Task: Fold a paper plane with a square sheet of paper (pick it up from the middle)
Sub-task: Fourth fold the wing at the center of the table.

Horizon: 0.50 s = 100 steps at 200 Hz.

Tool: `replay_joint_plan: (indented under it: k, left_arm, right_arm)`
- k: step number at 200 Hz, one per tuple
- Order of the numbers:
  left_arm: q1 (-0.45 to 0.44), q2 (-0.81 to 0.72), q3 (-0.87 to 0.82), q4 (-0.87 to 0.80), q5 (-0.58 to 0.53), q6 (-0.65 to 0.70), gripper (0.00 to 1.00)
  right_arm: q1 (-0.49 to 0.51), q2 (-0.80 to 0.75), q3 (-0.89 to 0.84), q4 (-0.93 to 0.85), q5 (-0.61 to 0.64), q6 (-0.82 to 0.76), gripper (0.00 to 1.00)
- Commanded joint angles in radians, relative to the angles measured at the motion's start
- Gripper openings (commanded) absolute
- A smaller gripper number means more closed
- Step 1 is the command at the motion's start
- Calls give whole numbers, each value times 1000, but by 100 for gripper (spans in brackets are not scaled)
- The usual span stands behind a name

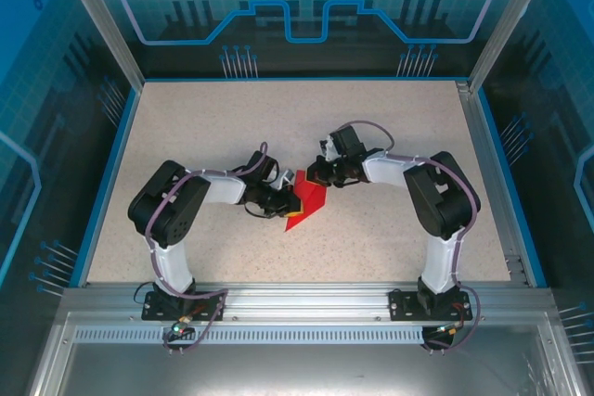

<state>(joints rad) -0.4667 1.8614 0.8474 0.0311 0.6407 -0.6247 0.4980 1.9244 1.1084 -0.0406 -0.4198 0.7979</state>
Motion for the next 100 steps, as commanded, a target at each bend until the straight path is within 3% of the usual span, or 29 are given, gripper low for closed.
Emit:
replay_joint_plan:
  k: [1,48,100]
  left_arm:
    - [1,20,-43,-107,-74,18,1]
    - [0,22,-63,-77,-72,-1,1]
    - [0,-9,-63,-69,-61,-10,6]
  right_arm:
    - [34,23,23,-4,8,21,4]
    - [43,48,-52,57,18,44,3]
    - [34,91,-83,10,84,-17,3]
